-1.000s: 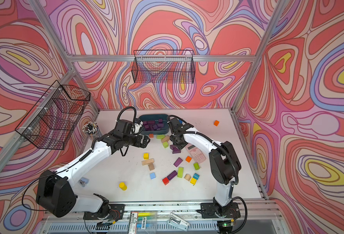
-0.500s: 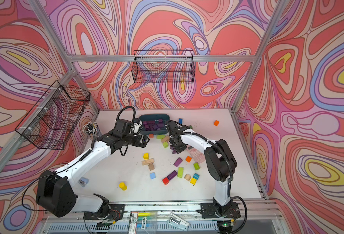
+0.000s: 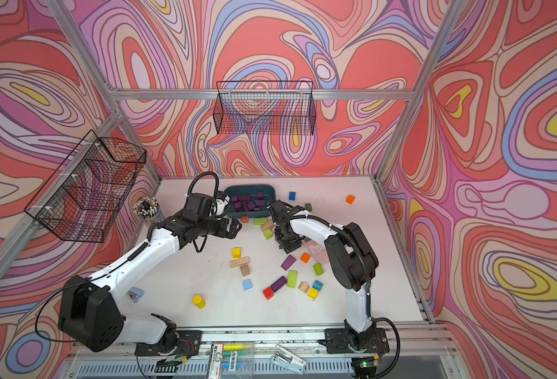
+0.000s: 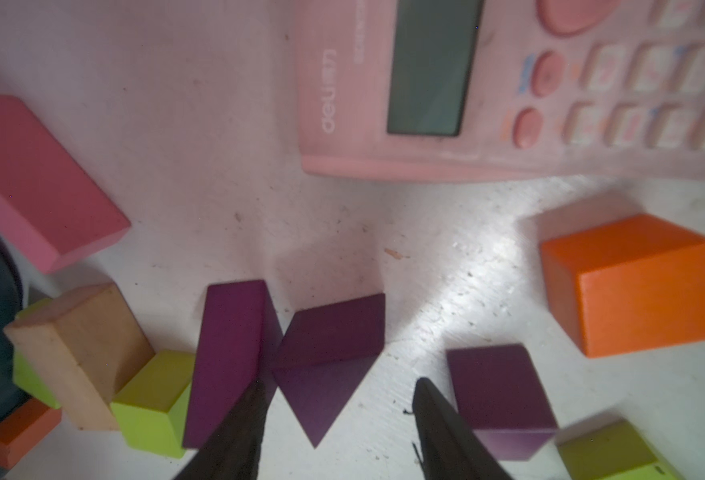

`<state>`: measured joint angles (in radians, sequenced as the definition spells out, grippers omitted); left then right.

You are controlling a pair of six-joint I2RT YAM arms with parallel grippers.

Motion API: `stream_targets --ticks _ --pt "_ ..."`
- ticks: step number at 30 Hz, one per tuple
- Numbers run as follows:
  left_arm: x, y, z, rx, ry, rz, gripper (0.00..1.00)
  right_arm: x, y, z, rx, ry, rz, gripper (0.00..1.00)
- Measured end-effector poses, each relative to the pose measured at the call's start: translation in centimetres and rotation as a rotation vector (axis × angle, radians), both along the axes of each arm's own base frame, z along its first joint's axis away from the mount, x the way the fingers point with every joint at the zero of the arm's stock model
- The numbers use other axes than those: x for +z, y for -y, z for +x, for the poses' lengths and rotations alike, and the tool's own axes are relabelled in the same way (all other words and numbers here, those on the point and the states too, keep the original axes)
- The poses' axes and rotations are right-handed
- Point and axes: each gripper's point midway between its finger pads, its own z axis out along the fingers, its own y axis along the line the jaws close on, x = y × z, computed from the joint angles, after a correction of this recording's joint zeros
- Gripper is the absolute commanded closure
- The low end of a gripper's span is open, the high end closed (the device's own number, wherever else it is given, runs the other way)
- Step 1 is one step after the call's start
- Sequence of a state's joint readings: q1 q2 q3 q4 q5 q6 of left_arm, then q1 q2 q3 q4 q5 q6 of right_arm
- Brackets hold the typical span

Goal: Pick purple bricks into the storage bin
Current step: Pick up the building block from the center of the board.

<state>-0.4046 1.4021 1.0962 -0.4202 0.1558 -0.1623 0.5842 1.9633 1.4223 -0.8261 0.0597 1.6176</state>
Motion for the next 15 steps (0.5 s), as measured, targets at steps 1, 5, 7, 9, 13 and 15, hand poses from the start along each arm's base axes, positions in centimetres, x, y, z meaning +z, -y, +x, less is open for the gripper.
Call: stream_targets --ticks 1,5,7,9,13,15 --pt "0.0 0.0 0.0 -0.001 0.0 -0.001 0.0 -0.1 0.0 0.0 0.0 -0.003 -0.002 0.41" --pt "0.0 0.0 0.0 -0.001 0.0 0.0 0.0 -0.4 0.1 0.1 -0.003 -0.005 -0.004 0.41" --pt "0.0 0.0 0.0 -0.001 0.0 0.0 0.0 -0.4 0.2 0.2 -0.004 -0.006 -0.004 0.42" --pt "0.0 0.0 0.0 -0.001 0.0 0.0 0.0 -0.5 0.3 0.2 -0.004 -0.008 -0.006 0.43" --pt "0.0 0.0 0.0 -0.001 0.0 0.0 0.0 -1.0 0.5 0.3 0.004 -0.017 -0.015 0.46" --pt "0.0 0.0 0.0 0.0 0.0 0.0 0.0 -1.2 0.6 0.3 0.008 -0.022 -0.019 0.47"
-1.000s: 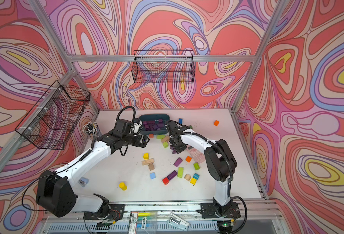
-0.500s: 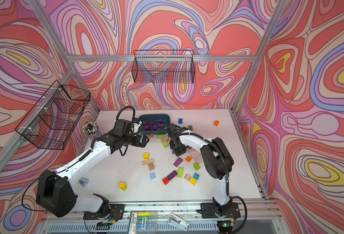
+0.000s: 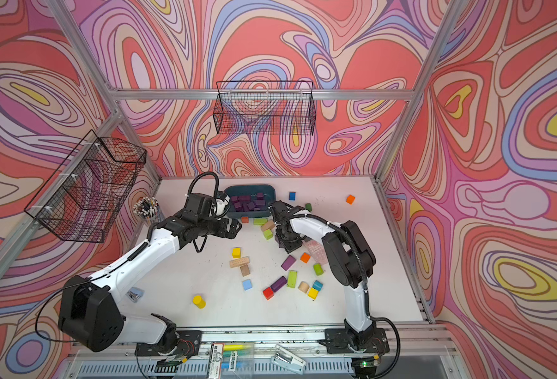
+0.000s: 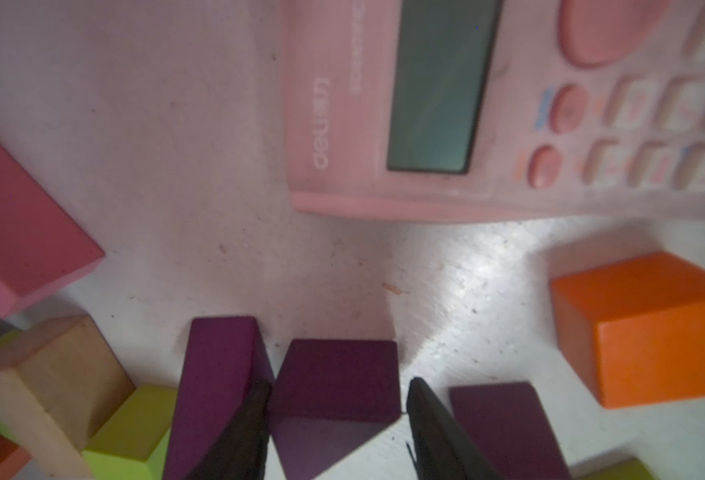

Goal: Pick purple bricks into the storage bin
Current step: Pick up the building block from the center of the board.

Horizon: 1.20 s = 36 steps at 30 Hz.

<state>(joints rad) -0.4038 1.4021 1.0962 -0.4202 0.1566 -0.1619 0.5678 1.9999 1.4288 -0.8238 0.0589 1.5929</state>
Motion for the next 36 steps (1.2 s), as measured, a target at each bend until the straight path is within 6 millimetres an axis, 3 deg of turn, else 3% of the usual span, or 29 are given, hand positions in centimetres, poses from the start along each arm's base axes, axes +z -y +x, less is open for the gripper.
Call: stream_targets --ticks 15,36 --pt "0.0 0.0 0.0 0.001 0.0 0.0 0.0 0.5 -1.2 1.9 0.106 0.025 -0.009 0.57" --pt "0.0 -0.1 0.1 0.001 -0.002 -0.005 0.0 -0.5 -0.6 1.8 0.213 -0.011 -0.049 0.53"
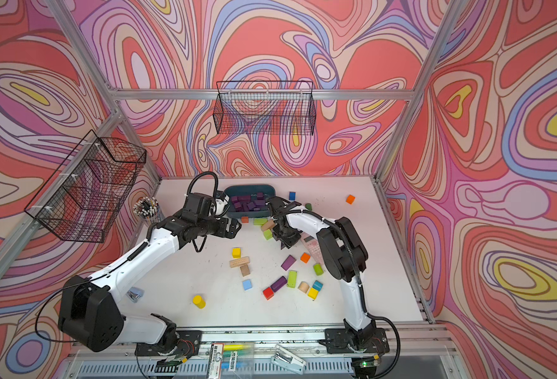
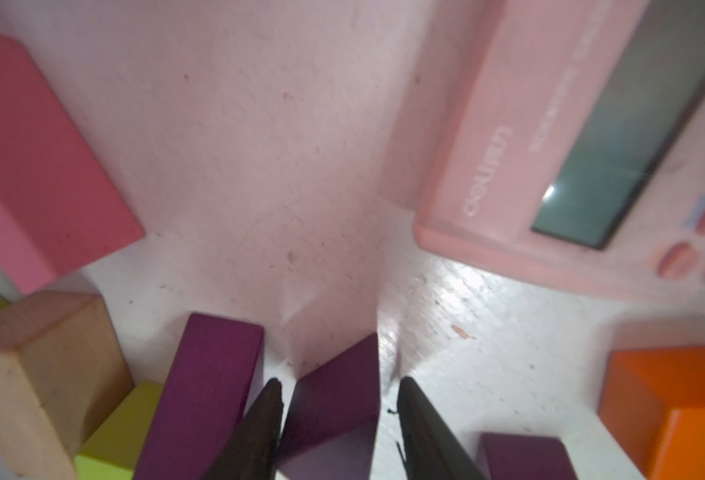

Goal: Pick purple bricks into the storage bin
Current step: Pick up the building block from the center of the board.

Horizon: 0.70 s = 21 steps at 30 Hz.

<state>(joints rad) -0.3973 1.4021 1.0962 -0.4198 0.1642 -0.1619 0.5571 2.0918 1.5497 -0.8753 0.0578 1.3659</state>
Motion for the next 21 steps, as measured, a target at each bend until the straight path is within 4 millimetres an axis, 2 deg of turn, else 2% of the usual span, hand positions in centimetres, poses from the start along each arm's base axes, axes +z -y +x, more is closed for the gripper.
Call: stream_targets --ticks 5,15,21 --pt "0.0 0.0 0.0 0.0 0.0 0.0 0.0 -0.32 -0.12 -0.04 0.013 -0.009 0.0 0.55" --pt "0.01 -0.01 0.0 0.0 0.001 0.0 0.0 -0.31 0.02 -0.14 0.032 -0.012 -0.01 0.7" --pt "0.01 -0.02 0.01 0.001 0.001 0.001 0.0 0.59 0.25 0.57 0.053 0.014 -0.038 0.72"
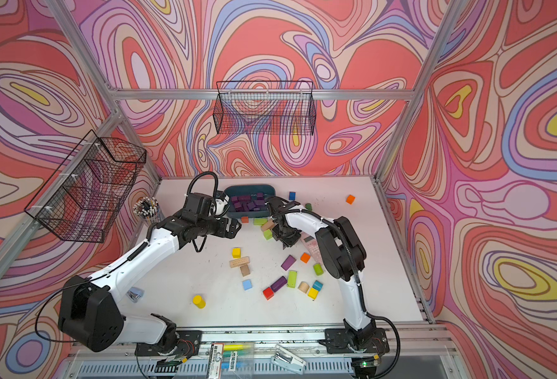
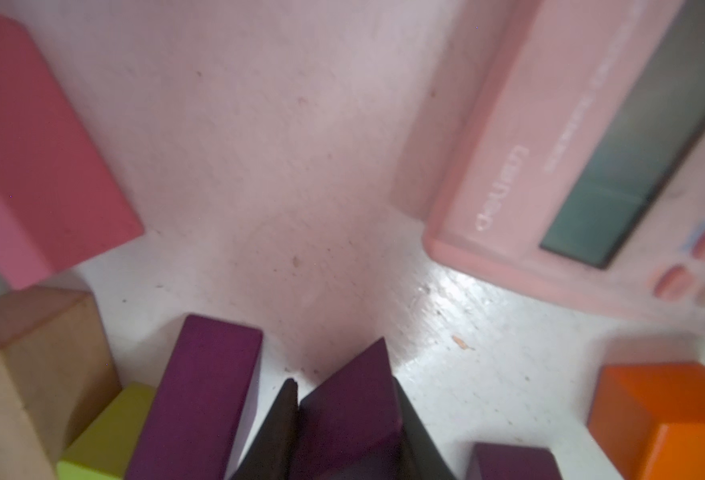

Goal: Pick purple bricks into the storage bin
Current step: Pick up the building block from the center of the board, then place the building block in the storage box.

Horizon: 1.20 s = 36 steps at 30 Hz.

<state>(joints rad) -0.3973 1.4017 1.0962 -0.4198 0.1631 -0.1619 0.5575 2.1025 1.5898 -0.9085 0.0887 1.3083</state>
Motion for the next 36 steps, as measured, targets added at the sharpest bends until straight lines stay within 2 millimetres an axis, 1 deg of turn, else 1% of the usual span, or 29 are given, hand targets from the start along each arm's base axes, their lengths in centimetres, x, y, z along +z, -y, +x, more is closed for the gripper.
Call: stream_targets --ticks 3,10,16,23,26,31,36 --pt "0.0 -0.1 0.0 0.002 0.0 0.0 0.0 0.7 0.0 0.6 0.008 0.027 -0.016 0.72" --pt "0.0 -0.3 0.1 0.014 -0.003 -0.004 0.0 2.2 0.1 1.4 0.028 0.072 -0.07 0.73" --pt "0.2 -0.5 0.3 0.027 -0.003 -0.007 0.0 4.3 -0.5 2.5 0.048 0.142 -0.105 0.74" --pt "0.5 -0.7 0.8 0.044 -0.001 -0.016 0.0 7.4 -1.3 4.2 0.081 0.239 -0.131 0.76" --pt "0.4 -0.8 0.8 0.05 -0.006 -0.017 0.0 8.2 -1.5 4.7 0.095 0.272 -0.147 0.76" --pt "0.0 -0.8 0.9 0.054 -0.024 -0.013 0.0 9.7 -2.2 6.3 0.123 0.359 -0.155 0.8" --pt "-0.2 -1.1 0.8 0.062 -0.035 -0.011 0.0 11.8 -3.2 8.3 0.164 0.456 -0.147 0.8"
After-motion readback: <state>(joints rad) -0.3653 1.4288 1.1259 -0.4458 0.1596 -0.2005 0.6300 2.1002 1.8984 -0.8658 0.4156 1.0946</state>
